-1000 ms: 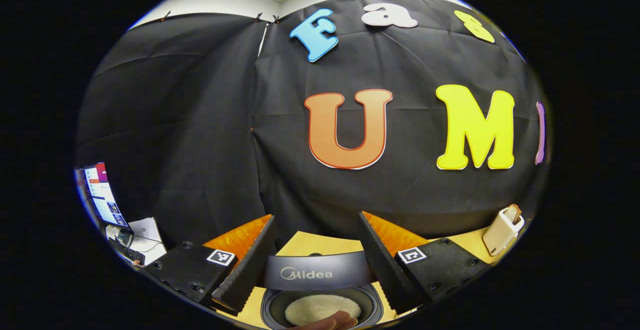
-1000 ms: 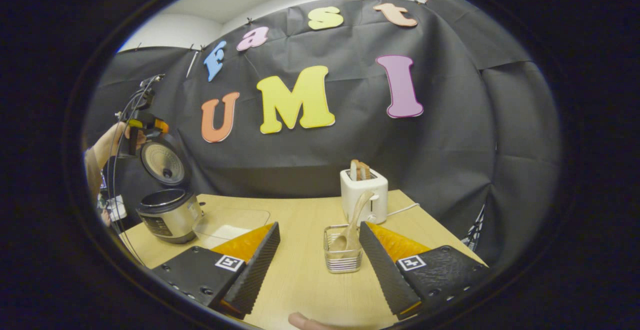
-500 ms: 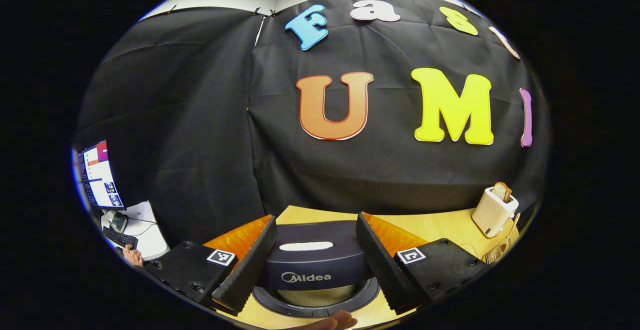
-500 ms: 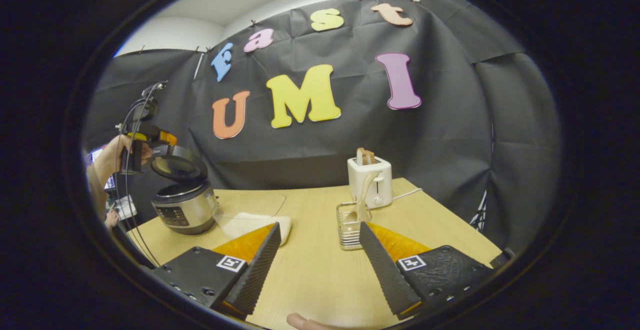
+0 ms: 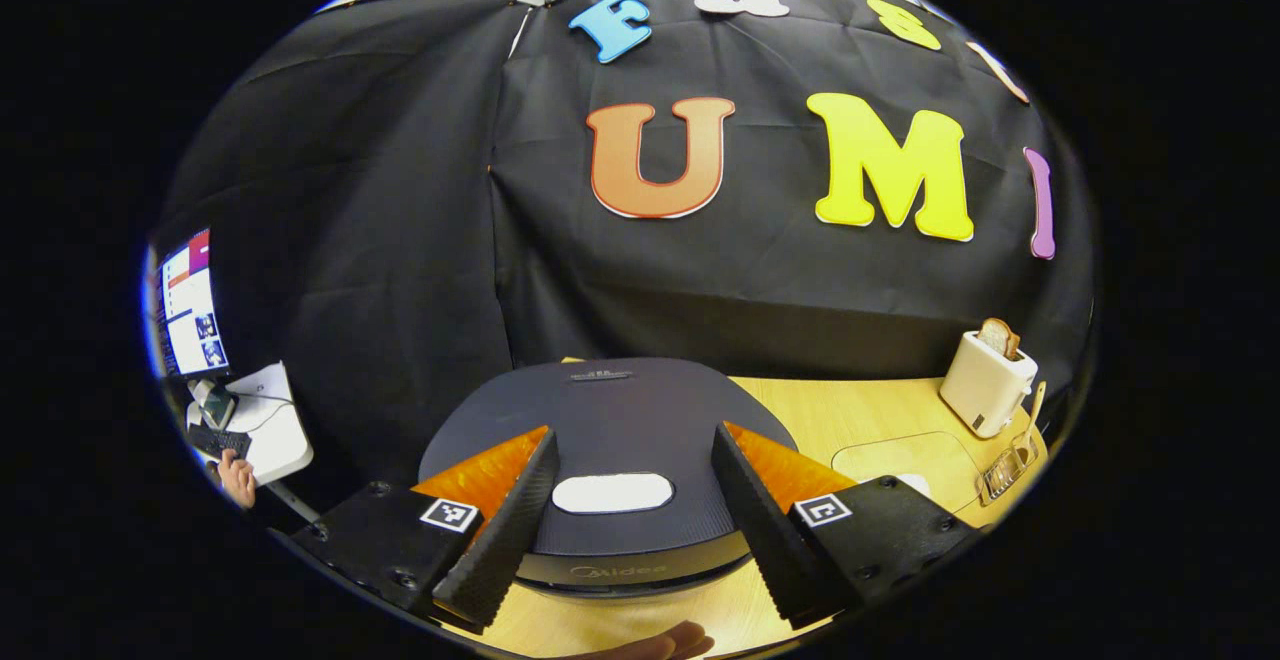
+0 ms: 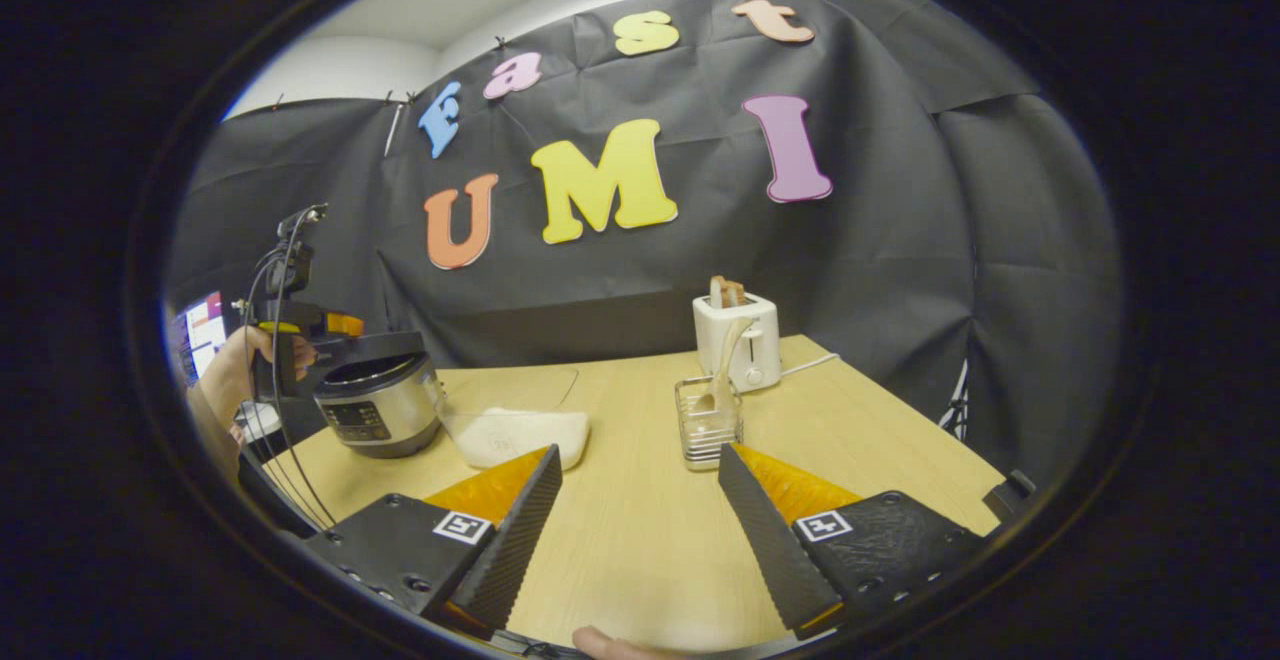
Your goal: Close the left gripper, press the button to open the rice cooker; take a wooden spoon from the chopstick holder with the right hand, scoop a spoonful of rice and pour it into the rice cooker, then put the wooden spoon back into the chopstick holder.
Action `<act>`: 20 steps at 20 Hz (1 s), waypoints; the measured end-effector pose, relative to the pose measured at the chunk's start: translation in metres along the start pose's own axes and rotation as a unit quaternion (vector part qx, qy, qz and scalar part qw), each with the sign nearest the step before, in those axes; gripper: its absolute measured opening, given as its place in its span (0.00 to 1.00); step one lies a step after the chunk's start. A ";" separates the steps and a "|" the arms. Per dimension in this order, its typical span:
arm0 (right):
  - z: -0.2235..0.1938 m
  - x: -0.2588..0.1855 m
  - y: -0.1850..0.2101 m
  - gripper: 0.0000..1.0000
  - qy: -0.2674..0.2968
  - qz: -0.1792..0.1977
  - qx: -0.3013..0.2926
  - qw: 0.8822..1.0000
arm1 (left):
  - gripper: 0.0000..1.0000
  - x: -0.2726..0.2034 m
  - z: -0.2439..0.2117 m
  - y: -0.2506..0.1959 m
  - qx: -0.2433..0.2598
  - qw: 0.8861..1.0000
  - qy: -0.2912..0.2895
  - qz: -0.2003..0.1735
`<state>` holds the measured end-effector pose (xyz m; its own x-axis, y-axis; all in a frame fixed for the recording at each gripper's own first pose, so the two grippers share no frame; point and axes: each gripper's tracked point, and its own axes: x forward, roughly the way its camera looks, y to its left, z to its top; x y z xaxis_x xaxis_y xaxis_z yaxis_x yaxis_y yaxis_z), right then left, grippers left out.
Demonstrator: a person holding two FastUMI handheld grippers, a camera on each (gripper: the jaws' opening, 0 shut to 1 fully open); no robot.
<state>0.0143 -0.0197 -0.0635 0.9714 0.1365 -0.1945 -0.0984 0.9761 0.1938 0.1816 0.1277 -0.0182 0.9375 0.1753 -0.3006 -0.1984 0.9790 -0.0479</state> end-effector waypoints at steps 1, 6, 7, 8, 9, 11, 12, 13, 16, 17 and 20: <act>-0.001 0.001 -0.001 0.95 0.003 -0.001 0.001 1.000 | 0.99 0.001 -0.008 -0.001 0.002 1.000 0.008 0.001; -0.006 0.006 0.005 0.96 0.013 -0.001 0.001 1.000 | 0.99 0.002 -0.014 -0.001 -0.003 1.000 -0.017 0.011; -0.007 0.006 0.007 0.99 0.014 0.000 0.001 1.000 | 0.99 0.002 -0.016 -0.001 -0.004 1.000 -0.024 0.014; -0.009 0.007 0.008 0.96 0.016 0.001 -0.001 1.000 | 0.99 0.003 -0.014 0.000 -0.001 0.999 -0.043 0.018; -0.012 0.008 0.010 0.96 0.019 0.001 -0.004 1.000 | 0.99 0.002 -0.015 -0.001 -0.001 0.998 -0.055 0.020; -0.017 0.009 0.014 0.96 0.024 0.003 -0.011 1.000 | 1.00 0.004 -0.020 -0.002 0.005 0.997 -0.072 0.018; -0.019 0.009 0.016 0.99 0.026 0.004 -0.013 1.000 | 0.99 0.004 -0.021 -0.002 0.001 0.997 -0.082 0.016; -0.020 0.010 0.018 0.99 0.028 0.006 -0.015 0.999 | 1.00 0.005 -0.021 -0.003 0.000 0.996 -0.087 0.016; -0.022 0.007 0.024 0.93 0.029 0.008 -0.020 0.999 | 0.99 0.005 -0.021 -0.002 -0.004 0.994 -0.103 0.020; -0.020 0.006 0.025 0.96 0.027 0.007 -0.023 0.999 | 0.99 0.004 -0.019 -0.002 -0.002 0.993 -0.115 0.023; -0.015 0.003 0.025 0.92 0.017 0.001 -0.030 0.999 | 0.99 0.008 -0.020 -0.002 0.024 0.987 -0.154 0.026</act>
<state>0.0115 0.0076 -0.0735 0.9633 0.1440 -0.2267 -0.1149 0.9839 0.1367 0.1834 0.1252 -0.0390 0.9702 0.2421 0.0020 -0.2421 0.9702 0.0074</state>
